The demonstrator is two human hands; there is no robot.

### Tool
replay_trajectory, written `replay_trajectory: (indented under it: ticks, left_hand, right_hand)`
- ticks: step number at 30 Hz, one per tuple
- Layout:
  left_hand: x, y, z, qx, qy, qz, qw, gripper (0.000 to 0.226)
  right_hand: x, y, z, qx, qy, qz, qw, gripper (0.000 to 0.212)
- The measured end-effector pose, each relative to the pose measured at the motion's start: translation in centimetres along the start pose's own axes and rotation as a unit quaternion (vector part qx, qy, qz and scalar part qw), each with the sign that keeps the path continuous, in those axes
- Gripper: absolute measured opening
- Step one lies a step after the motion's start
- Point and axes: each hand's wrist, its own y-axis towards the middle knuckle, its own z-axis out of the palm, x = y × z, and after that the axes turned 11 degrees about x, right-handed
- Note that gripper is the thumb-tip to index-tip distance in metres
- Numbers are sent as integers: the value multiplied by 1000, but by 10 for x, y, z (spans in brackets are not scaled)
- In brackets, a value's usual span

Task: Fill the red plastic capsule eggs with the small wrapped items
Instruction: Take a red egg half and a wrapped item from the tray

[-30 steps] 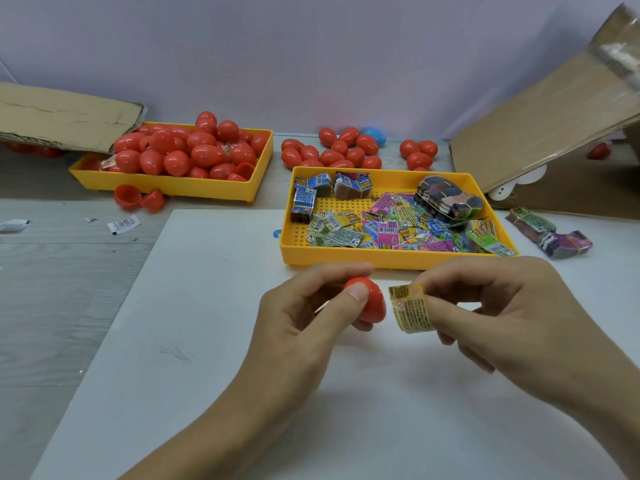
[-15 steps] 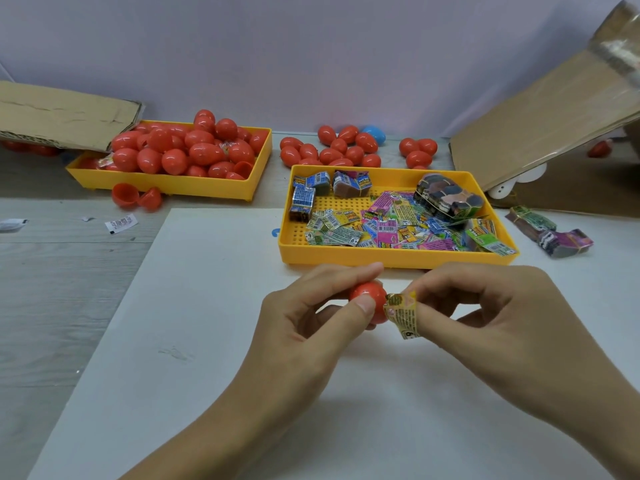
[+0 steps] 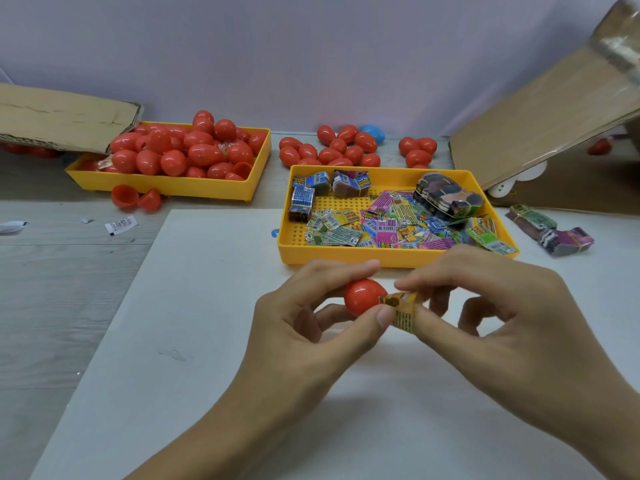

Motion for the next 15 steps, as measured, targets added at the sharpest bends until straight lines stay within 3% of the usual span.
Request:
replay_trajectory:
  ticks: [15]
  left_hand:
    - [-1,-1,0,17,-12,3,1000,40]
  right_hand:
    - [-4,0,-4,-17,-33,-49,998,15]
